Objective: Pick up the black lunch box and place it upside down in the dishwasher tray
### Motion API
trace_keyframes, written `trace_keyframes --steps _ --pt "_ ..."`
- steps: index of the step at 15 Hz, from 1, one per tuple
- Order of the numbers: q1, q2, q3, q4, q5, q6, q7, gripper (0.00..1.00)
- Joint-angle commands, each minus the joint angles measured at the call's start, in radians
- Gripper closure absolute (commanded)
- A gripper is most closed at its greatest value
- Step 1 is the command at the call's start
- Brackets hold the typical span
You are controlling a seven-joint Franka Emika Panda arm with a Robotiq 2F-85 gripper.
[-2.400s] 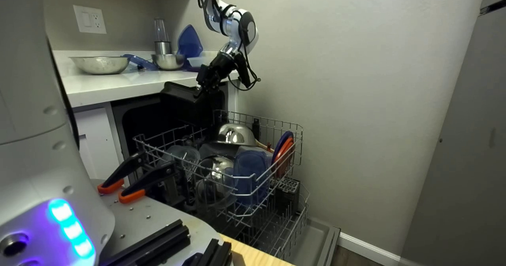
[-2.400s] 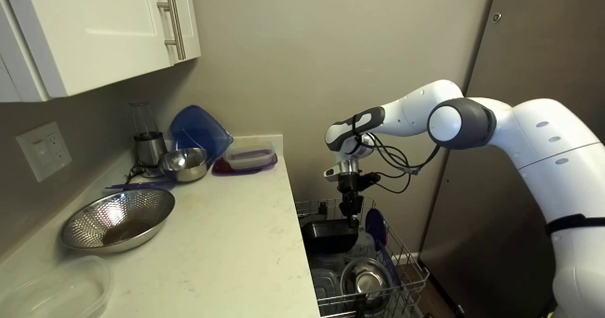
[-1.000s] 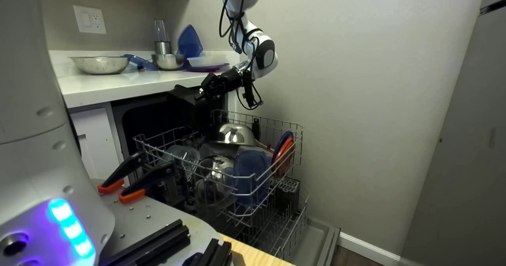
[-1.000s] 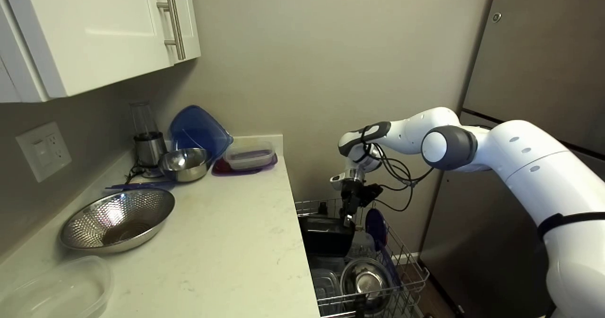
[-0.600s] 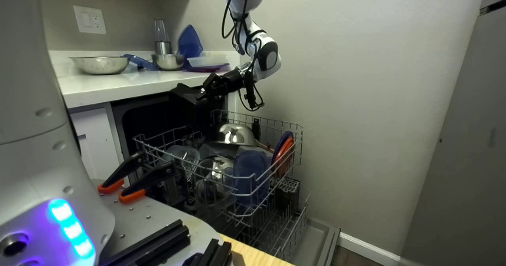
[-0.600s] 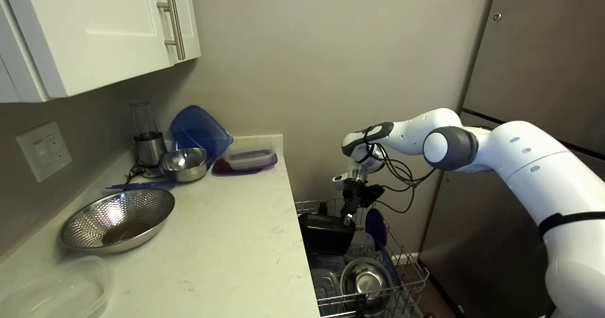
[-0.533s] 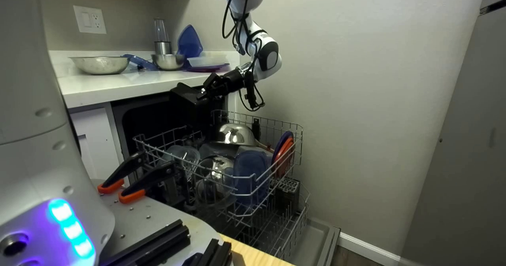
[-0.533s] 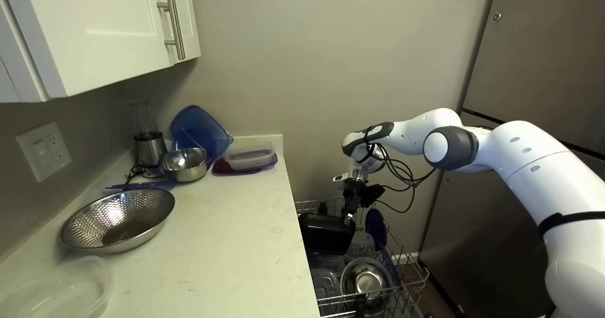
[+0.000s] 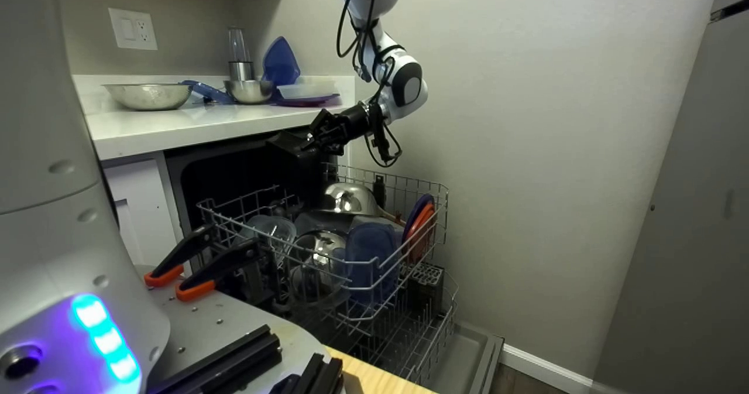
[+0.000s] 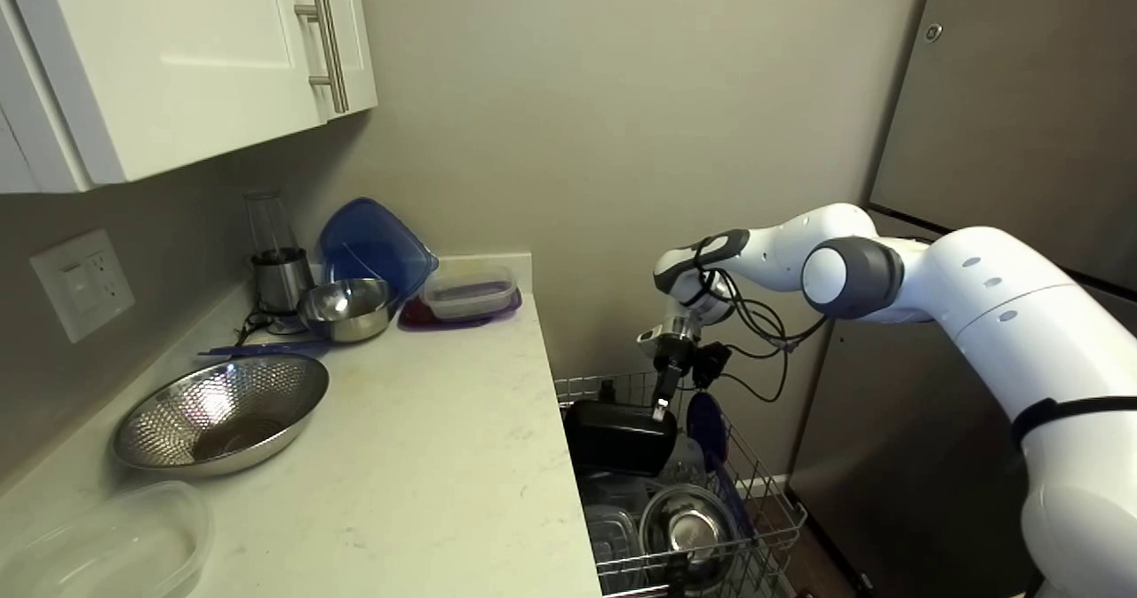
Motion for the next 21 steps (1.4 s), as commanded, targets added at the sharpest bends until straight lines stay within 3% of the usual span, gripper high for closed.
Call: trace_keyframes --steps 1,7,8,15,16,21 --pt "-0.031 -0.023 0.004 -0.056 0.028 0.041 0.068 0.99" --pt "-0.017 -0.022 0.011 -0.041 0.004 0.057 0.113 0.99" --pt "-0.026 0.006 0.015 -0.011 -0.009 0.040 0.080 0.94" --pt "-0.020 0.006 0.017 -0.010 -0.010 0.042 0.089 0.94" --pt "-0.020 0.006 0.017 -0.010 -0.010 0.042 0.089 0.99" --pt "-0.031 0.160 0.079 0.163 0.085 -0.142 0.196 0.99"
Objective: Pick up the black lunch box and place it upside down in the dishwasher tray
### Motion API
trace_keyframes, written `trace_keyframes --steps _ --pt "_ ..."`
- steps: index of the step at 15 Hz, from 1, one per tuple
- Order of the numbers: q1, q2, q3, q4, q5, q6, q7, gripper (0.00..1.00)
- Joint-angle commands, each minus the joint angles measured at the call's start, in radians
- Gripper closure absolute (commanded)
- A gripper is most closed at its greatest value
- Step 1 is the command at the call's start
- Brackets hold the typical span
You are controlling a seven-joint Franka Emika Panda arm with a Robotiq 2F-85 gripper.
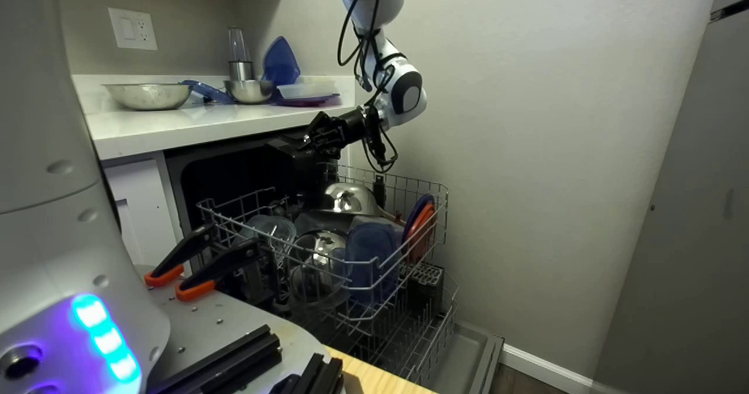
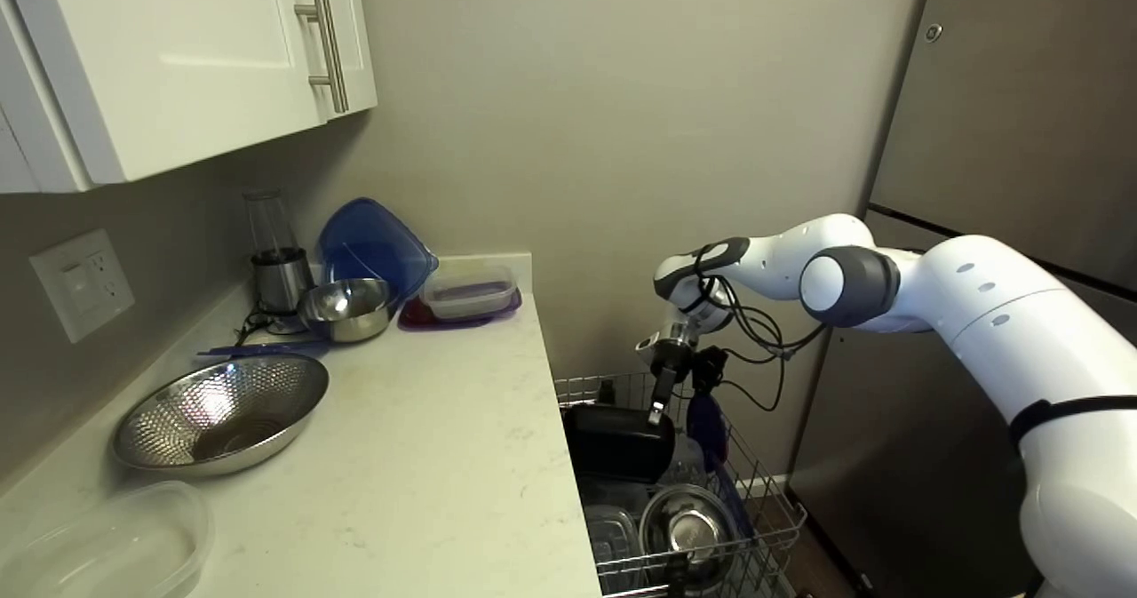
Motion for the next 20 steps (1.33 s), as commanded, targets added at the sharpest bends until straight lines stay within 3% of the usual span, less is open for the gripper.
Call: trace_keyframes --steps 1,6,10,19,20 --pt "-0.017 0.130 0.052 0.144 0.104 -0.114 0.137 0.99" --pt "-0.012 0.229 0.044 0.241 0.272 -0.059 0.391 0.99" --pt "0.002 0.282 0.041 0.310 0.325 -0.030 0.539 0.99" --pt "0.050 0.350 0.051 0.442 0.284 -0.146 0.647 0.99" --pt "0.054 0.309 0.039 0.375 0.289 -0.139 0.632 0.99"
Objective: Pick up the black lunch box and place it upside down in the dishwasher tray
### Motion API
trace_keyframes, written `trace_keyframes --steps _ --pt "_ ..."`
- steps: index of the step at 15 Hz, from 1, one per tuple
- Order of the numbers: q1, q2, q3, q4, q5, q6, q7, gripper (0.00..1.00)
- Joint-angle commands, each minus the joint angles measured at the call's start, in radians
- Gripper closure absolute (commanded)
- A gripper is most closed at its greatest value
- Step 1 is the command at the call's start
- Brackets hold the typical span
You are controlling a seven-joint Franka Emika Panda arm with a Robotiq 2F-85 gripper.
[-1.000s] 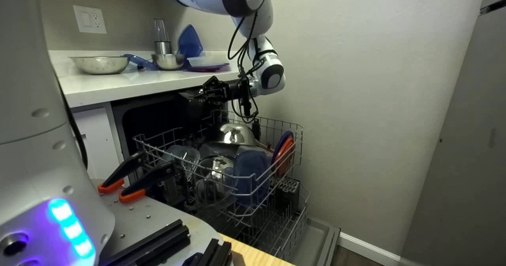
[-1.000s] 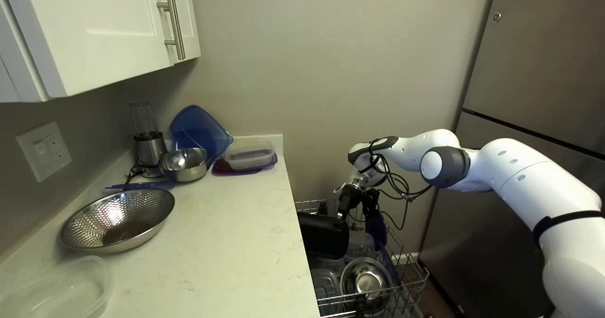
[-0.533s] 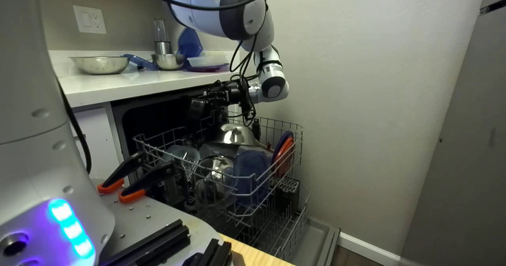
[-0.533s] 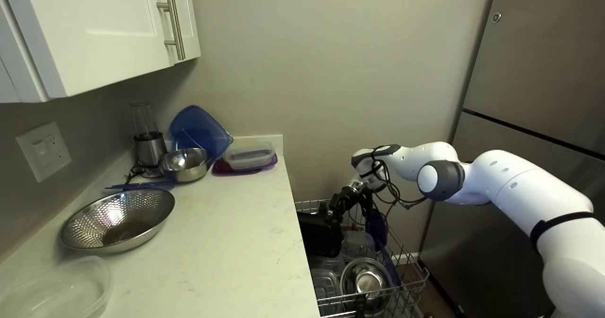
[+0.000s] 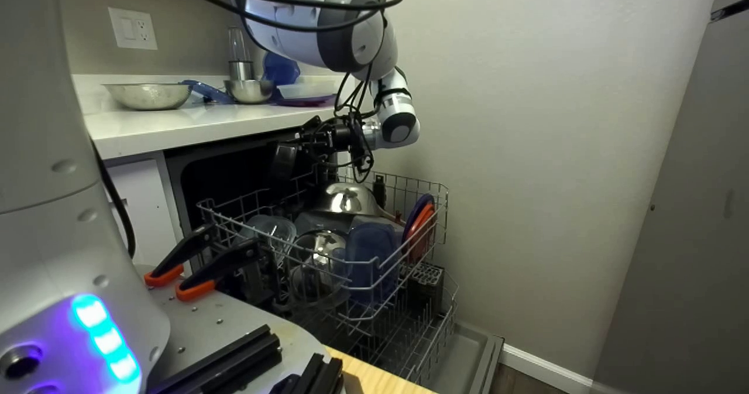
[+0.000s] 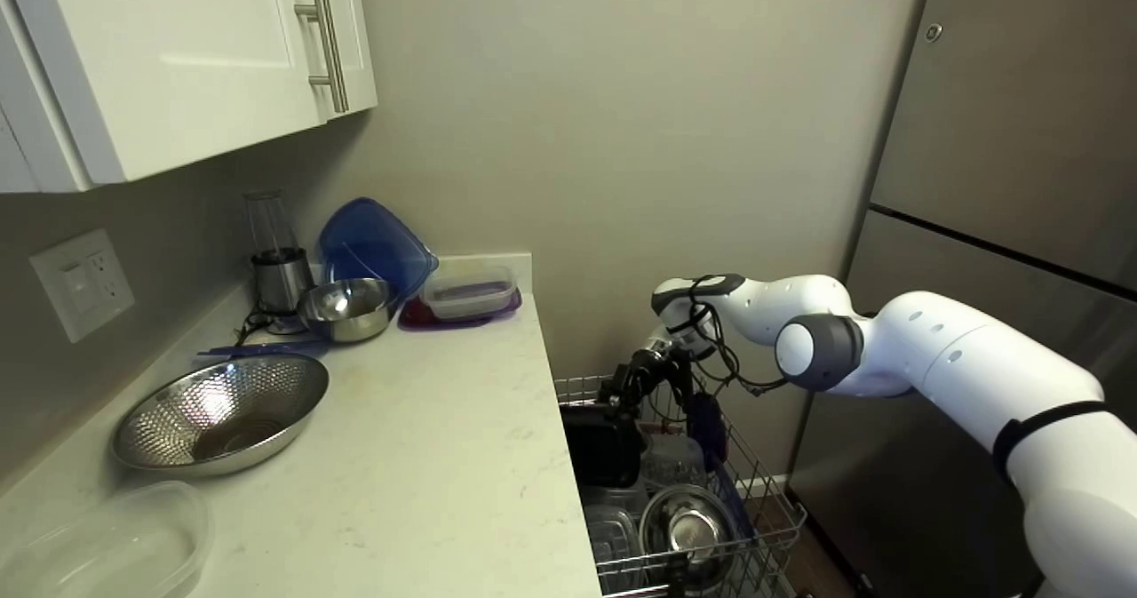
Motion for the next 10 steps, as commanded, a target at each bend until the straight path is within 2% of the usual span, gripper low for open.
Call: trace_keyframes --steps 1,8,10 --pt "0.015 0.003 0.005 -0.003 -0.006 -0.040 0.047 0.99" --pt "0.061 0.008 -0.023 -0.021 -0.002 0.036 0.154 0.99" --pt "0.061 0.012 -0.023 -0.036 0.010 0.088 0.146 0.99"
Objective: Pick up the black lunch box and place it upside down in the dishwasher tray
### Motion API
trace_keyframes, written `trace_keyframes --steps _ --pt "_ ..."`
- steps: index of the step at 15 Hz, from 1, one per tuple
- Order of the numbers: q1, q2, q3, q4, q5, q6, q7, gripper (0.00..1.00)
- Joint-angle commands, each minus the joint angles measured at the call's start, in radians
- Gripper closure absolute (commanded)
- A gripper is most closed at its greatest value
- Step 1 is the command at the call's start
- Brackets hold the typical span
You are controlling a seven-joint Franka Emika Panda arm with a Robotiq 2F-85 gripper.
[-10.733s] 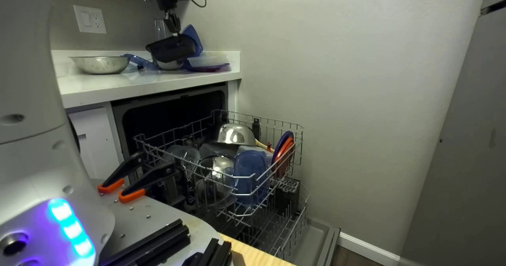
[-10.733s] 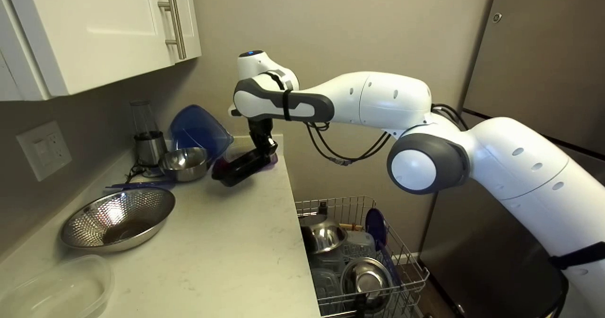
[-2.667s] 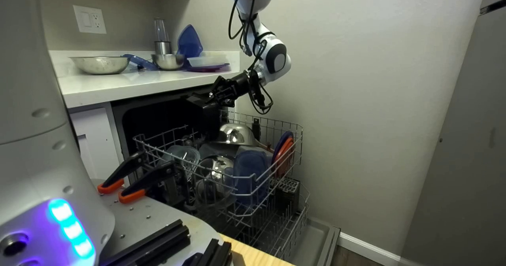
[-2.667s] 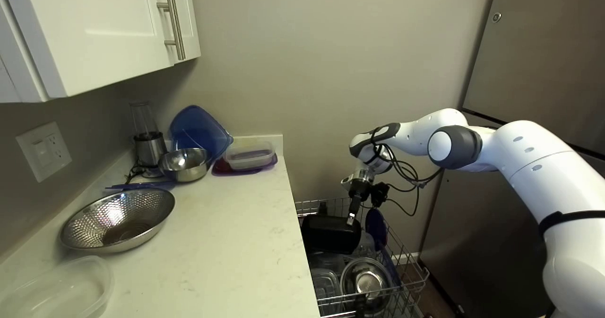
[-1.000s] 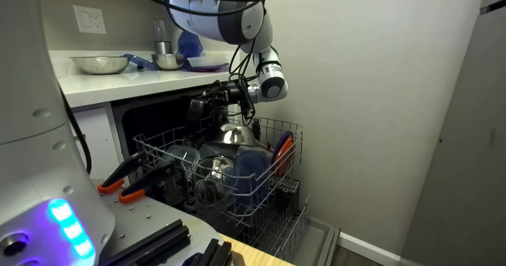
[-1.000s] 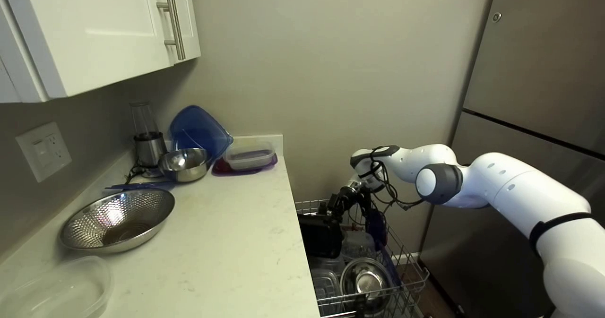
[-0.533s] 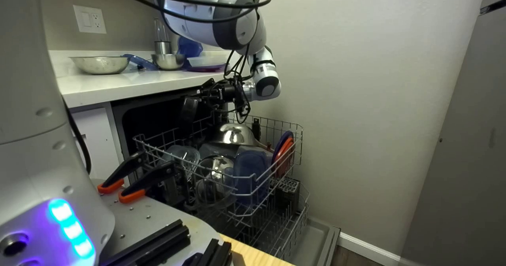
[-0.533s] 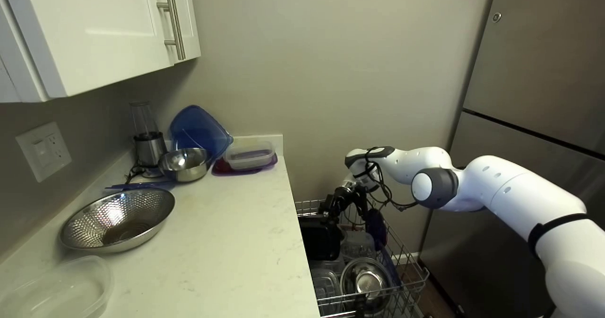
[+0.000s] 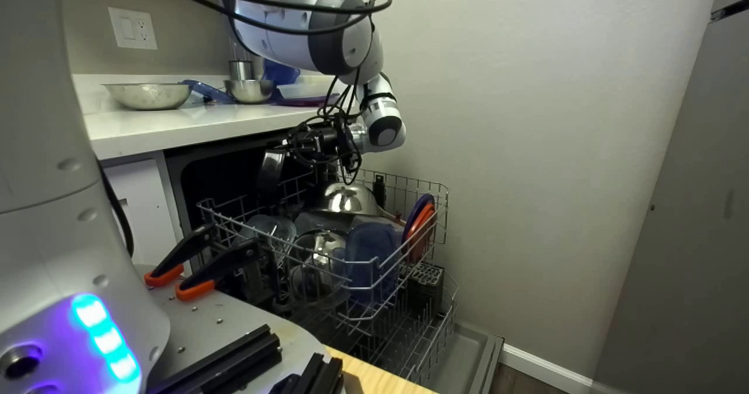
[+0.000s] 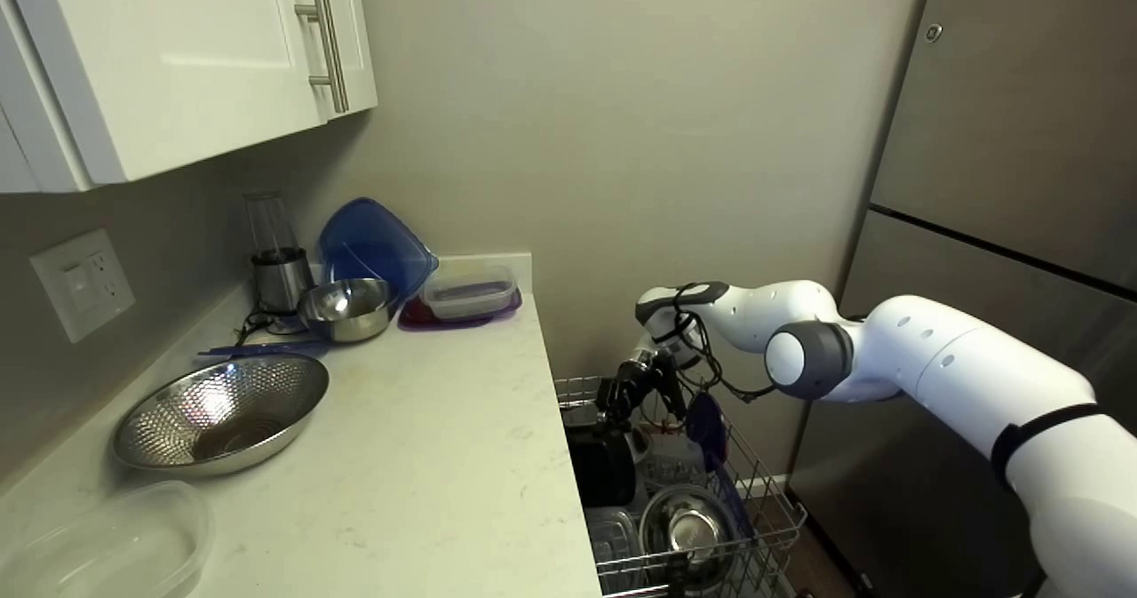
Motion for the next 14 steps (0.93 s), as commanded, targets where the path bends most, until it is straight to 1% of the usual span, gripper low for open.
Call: trace_keyframes --steps 1,5,10,11,12,14 --pt "-0.006 0.002 0.005 -0.038 0.018 0.086 0.018 0.99" --pt "-0.031 0.006 0.017 -0.073 0.051 0.190 0.005 0.99" --pt "-0.063 0.008 0.017 -0.093 0.105 0.259 0.004 0.99" --pt "-0.069 0.008 0.015 -0.095 0.115 0.267 0.008 0.95" --pt "-0.072 0.008 0.012 -0.095 0.122 0.276 0.011 0.69" --pt "-0.075 0.008 0.007 -0.091 0.132 0.290 0.012 0.68"
